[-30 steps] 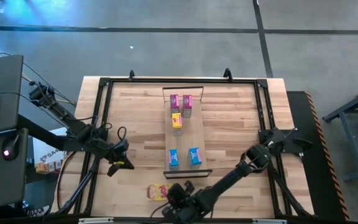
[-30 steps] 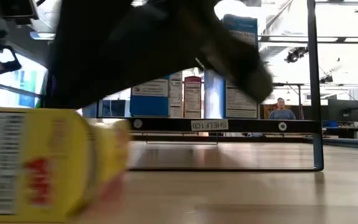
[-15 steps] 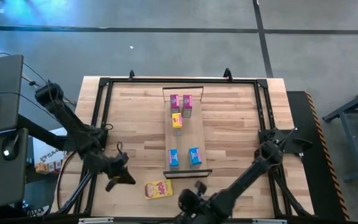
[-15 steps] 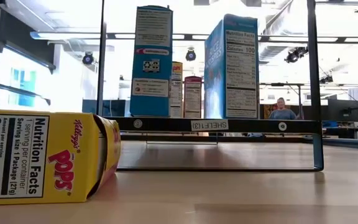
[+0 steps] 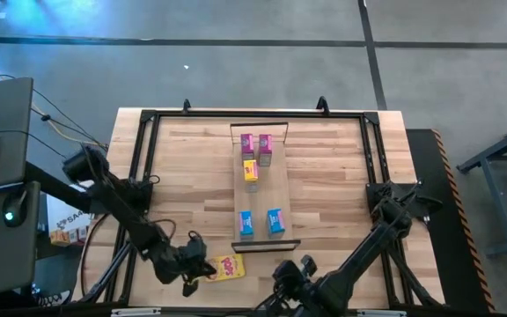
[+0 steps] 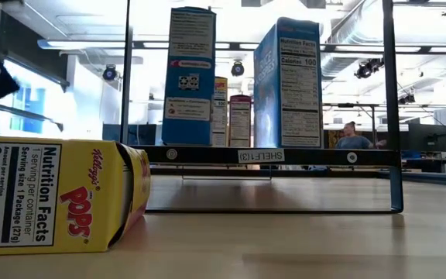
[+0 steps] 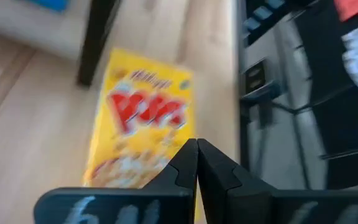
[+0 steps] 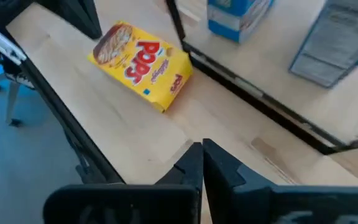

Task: Stack cereal on shelf
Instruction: Put the yellow cereal box on the shelf aligned with the other yellow cereal box

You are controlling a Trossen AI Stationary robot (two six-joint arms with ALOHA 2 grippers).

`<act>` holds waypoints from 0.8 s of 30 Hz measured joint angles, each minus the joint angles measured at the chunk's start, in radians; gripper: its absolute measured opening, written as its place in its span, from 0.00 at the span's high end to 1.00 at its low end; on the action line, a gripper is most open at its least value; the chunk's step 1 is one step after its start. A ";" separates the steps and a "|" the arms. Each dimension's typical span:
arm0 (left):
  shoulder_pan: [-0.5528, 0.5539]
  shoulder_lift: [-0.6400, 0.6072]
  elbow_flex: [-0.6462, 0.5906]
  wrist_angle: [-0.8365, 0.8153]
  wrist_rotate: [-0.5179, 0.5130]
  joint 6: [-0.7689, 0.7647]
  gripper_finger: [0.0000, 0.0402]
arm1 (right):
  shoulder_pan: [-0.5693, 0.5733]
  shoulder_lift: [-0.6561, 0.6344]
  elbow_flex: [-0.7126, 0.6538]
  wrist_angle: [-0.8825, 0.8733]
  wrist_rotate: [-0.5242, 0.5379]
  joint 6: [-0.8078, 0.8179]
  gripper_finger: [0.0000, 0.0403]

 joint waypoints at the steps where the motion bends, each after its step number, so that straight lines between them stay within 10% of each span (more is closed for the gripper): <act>1: 0.002 0.015 0.005 -0.023 0.000 -0.017 1.00 | 0.001 -0.009 0.000 -0.015 0.002 0.010 1.00; 10: -0.008 0.067 0.014 -0.162 0.013 -0.181 1.00 | 0.038 -0.092 0.000 -0.274 0.047 0.162 1.00; 24: -0.088 -0.265 -0.003 -1.004 -0.019 -0.468 1.00 | 0.063 -0.109 -0.001 -0.423 0.094 0.301 1.00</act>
